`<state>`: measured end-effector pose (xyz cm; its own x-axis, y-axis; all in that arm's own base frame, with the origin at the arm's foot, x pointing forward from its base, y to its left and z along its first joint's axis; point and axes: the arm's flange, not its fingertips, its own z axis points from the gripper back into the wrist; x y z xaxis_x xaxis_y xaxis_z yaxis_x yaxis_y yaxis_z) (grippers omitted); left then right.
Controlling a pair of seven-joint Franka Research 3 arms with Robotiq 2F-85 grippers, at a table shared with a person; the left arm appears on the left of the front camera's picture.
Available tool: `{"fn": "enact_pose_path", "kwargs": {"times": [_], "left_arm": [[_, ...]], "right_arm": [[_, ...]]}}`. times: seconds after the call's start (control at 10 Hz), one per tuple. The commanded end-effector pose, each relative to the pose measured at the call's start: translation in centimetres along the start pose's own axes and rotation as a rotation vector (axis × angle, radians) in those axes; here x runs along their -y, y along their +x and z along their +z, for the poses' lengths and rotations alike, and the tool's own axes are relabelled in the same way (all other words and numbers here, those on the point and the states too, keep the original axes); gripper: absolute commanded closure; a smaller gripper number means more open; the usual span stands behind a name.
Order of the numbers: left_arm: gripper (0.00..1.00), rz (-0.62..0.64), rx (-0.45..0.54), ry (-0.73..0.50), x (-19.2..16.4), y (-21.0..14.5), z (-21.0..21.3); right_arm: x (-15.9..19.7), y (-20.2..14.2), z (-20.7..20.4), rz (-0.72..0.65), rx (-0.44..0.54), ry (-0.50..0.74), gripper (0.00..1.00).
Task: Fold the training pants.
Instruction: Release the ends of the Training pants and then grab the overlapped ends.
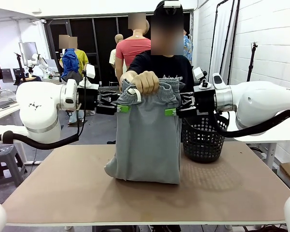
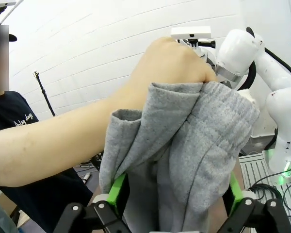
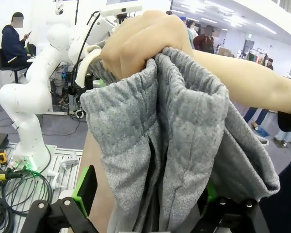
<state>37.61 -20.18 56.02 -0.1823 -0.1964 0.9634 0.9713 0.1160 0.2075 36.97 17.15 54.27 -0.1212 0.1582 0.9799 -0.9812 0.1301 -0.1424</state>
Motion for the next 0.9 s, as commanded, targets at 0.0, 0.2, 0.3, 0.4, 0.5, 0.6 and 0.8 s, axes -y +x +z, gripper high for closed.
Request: {"fn": "enact_pose_path", "kwargs": {"times": [0.0, 0.2, 0.3, 0.4, 0.5, 0.6, 0.8], "left_arm": [[0.0, 0.013, -0.003, 0.013, 0.4, -0.3, -0.2], [0.0, 0.039, -0.022, 0.015, 0.8, -0.7, -0.1], [0.0, 0.051, -0.032, 0.032, 1.1, -1.0, 0.2], [0.0, 0.056, -0.034, 0.049, 1.3, -1.1, 0.5], [0.0, 0.052, -0.033, 0.063, 1.3, -1.2, 0.9], [0.0, 0.05, -0.034, 0.085, 1.2, -1.3, 1.4], [0.0, 0.047, -0.041, 0.125, 1.3, -1.4, 2.3]], "right_arm": [[-0.5, 0.2, -0.4, -0.022, 0.003, -0.034, 0.0], [-0.7, 0.2, 0.2, -0.024, -0.01, -0.061, 0.0], [-1.1, -0.3, 0.7, -0.039, -0.023, -0.067, 0.0], [-1.5, -0.7, 1.2, -0.056, -0.039, -0.075, 0.0], [-1.7, -1.1, 1.6, -0.057, -0.046, -0.081, 0.0], [-1.9, -1.2, 1.9, -0.056, -0.049, -0.092, 0.0], [-2.4, -1.2, 2.6, -0.032, -0.058, -0.133, 0.0]]}}
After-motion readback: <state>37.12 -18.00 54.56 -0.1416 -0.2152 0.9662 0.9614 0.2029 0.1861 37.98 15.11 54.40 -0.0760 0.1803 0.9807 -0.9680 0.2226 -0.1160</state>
